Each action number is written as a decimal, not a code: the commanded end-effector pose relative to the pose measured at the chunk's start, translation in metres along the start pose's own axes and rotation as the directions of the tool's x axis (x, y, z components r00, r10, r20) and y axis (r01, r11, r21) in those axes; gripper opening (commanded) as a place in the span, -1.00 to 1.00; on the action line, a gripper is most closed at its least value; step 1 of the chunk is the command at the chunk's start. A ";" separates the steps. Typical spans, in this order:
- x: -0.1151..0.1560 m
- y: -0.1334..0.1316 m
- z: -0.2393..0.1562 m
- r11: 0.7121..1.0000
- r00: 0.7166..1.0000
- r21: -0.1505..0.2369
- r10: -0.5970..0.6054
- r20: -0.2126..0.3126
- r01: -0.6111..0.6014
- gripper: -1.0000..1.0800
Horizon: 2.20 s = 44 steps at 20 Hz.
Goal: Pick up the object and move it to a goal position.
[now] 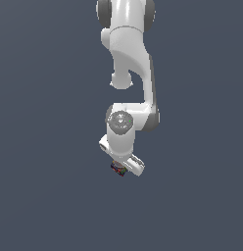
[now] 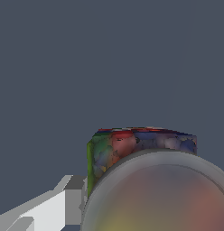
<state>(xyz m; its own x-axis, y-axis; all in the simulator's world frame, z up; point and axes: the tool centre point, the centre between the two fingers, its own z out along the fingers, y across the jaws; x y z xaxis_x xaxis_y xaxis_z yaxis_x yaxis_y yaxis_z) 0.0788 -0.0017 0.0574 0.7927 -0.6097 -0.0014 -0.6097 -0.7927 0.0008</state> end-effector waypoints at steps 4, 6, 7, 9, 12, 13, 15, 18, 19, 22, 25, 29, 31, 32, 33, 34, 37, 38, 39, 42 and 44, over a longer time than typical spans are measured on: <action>0.001 0.000 -0.001 1.000 1.000 0.001 0.000 -0.001 0.000 -1.00; 0.001 0.000 -0.001 1.000 1.000 0.001 0.000 -0.001 0.000 -1.00; 0.000 0.000 0.000 1.000 1.000 0.000 0.000 0.000 0.000 -1.00; 0.000 -0.001 -0.002 1.000 1.000 0.001 -0.002 -0.001 0.002 -1.00; 0.002 -0.004 -0.012 1.000 1.000 0.007 -0.011 -0.006 0.011 -1.00; 0.002 -0.006 -0.017 1.000 1.000 0.010 -0.016 -0.009 0.016 -1.00; 0.004 -0.010 -0.031 0.999 0.999 0.017 -0.029 -0.016 0.029 -1.00; 0.007 -0.020 -0.061 0.998 0.998 0.033 -0.056 -0.032 0.057 -1.00; 0.008 -0.024 -0.073 0.997 0.997 0.039 -0.067 -0.038 0.068 -1.00; 0.010 -0.036 -0.116 0.992 0.993 0.061 -0.105 -0.062 0.109 -1.00; 0.011 -0.049 -0.164 0.984 0.985 0.084 -0.147 -0.089 0.154 -1.00; 0.009 -0.066 -0.232 0.969 0.971 0.115 -0.203 -0.127 0.218 -1.00; 0.008 -0.073 -0.266 0.960 0.962 0.130 -0.230 -0.147 0.249 -1.00; 0.006 -0.076 -0.282 0.955 0.957 0.137 -0.243 -0.156 0.265 -1.00; 0.005 -0.080 -0.298 0.949 0.952 0.143 -0.256 -0.166 0.280 -1.00; 0.004 -0.082 -0.314 0.944 0.948 0.150 -0.268 -0.175 0.294 -1.00; -0.001 -0.090 -0.356 0.928 0.933 0.166 -0.299 -0.200 0.333 -1.00; -0.002 -0.091 -0.367 0.923 0.929 0.170 -0.308 -0.207 0.344 -1.00; -0.003 -0.093 -0.378 0.919 0.925 0.174 -0.315 -0.213 0.354 -1.00; -0.006 -0.097 -0.403 0.908 0.915 0.184 -0.333 -0.228 0.377 -1.00; -0.008 -0.098 -0.416 0.902 0.910 0.188 -0.342 -0.236 0.388 -1.00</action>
<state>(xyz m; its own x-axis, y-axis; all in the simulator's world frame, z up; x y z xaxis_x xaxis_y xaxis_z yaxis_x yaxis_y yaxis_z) 0.1335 0.0792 0.4607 0.9293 -0.2924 0.2254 -0.2543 -0.9496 -0.1832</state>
